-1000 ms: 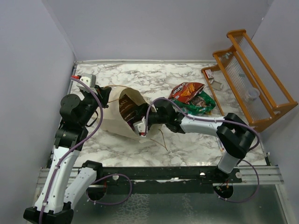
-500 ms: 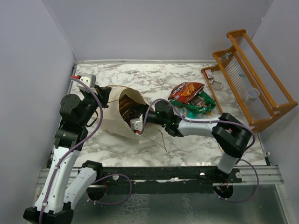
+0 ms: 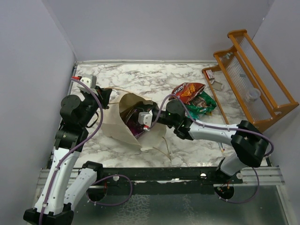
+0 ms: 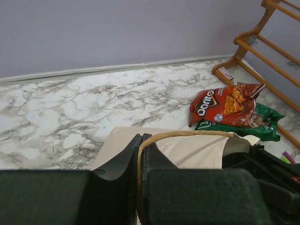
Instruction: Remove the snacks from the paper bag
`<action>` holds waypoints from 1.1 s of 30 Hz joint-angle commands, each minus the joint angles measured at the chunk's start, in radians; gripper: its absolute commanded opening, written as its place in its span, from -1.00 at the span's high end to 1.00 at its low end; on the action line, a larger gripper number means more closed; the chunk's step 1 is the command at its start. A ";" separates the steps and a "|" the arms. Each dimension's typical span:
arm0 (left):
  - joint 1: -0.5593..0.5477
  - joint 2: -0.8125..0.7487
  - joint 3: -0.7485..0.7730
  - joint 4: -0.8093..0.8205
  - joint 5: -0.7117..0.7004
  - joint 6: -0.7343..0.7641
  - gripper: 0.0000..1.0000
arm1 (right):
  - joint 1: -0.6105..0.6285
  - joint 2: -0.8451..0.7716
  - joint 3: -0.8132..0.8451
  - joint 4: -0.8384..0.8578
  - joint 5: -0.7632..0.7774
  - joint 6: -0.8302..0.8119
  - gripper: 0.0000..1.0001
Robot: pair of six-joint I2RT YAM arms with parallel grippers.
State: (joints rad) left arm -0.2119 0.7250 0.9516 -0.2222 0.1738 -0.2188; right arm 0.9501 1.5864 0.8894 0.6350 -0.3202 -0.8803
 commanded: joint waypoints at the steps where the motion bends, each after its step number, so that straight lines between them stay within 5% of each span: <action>1: 0.000 -0.018 0.002 0.005 -0.043 -0.005 1.00 | 0.009 -0.138 -0.014 0.086 -0.048 0.113 0.97; 10: 0.000 -0.009 -0.005 0.024 -0.038 -0.016 1.00 | 0.008 -0.185 0.066 0.018 0.039 0.187 0.97; 20: 0.001 0.012 0.050 -0.013 -0.111 -0.001 1.00 | 0.009 -0.115 0.335 -0.107 0.082 0.245 0.97; 28: 0.000 0.097 0.189 -0.138 -0.463 0.058 1.00 | 0.009 -0.133 0.562 -0.188 0.237 0.398 0.97; 33: 0.001 0.114 0.228 -0.132 -0.545 0.103 1.00 | 0.009 -0.163 0.704 -0.194 0.345 0.415 0.97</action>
State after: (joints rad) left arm -0.2161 0.8341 1.1316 -0.3420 -0.2134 -0.1688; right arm 0.9546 1.4765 1.4593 0.4191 -0.1226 -0.5163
